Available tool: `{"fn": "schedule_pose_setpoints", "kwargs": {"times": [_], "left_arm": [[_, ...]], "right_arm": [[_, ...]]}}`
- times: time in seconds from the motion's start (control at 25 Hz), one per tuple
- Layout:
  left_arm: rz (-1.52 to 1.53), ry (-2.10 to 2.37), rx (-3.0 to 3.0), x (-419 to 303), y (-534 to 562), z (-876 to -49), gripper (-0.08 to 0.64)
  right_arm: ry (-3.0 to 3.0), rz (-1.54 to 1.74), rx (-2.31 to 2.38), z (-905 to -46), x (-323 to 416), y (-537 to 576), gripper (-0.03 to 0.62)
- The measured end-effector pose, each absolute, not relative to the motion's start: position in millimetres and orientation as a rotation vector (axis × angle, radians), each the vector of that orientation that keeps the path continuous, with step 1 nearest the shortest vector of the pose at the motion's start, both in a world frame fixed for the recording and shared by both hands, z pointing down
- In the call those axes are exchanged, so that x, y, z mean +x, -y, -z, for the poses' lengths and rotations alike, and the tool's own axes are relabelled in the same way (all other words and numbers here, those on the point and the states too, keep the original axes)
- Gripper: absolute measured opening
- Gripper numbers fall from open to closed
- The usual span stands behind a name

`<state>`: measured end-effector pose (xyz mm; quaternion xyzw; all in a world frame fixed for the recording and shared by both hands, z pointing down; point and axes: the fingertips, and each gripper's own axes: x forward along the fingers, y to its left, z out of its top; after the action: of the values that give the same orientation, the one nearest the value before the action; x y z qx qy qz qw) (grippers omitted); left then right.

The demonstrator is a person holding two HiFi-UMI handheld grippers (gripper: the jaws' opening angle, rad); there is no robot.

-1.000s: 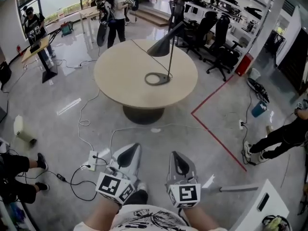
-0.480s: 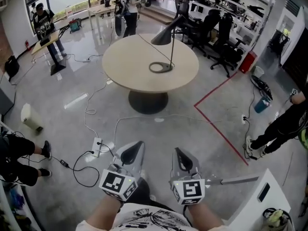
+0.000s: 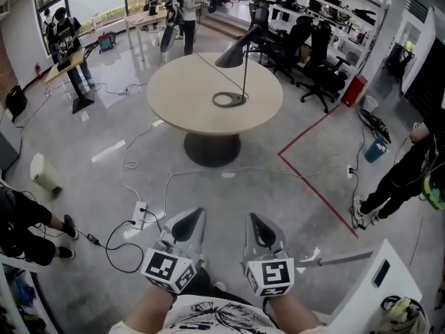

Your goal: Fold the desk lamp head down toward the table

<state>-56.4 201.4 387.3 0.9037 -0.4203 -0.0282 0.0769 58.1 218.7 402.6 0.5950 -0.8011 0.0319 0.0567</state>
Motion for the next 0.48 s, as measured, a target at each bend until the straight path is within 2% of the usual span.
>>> {"fn": "schedule_pose_setpoints", "kwargs": {"times": [0.48], "left_arm": [[0.154,1.223,2.724,-45.2,-199.6,-376.2,0.003]], "right_arm": [[2.397,-0.092,1.819,-405.1,61.9,-208.8,0.008]]}}
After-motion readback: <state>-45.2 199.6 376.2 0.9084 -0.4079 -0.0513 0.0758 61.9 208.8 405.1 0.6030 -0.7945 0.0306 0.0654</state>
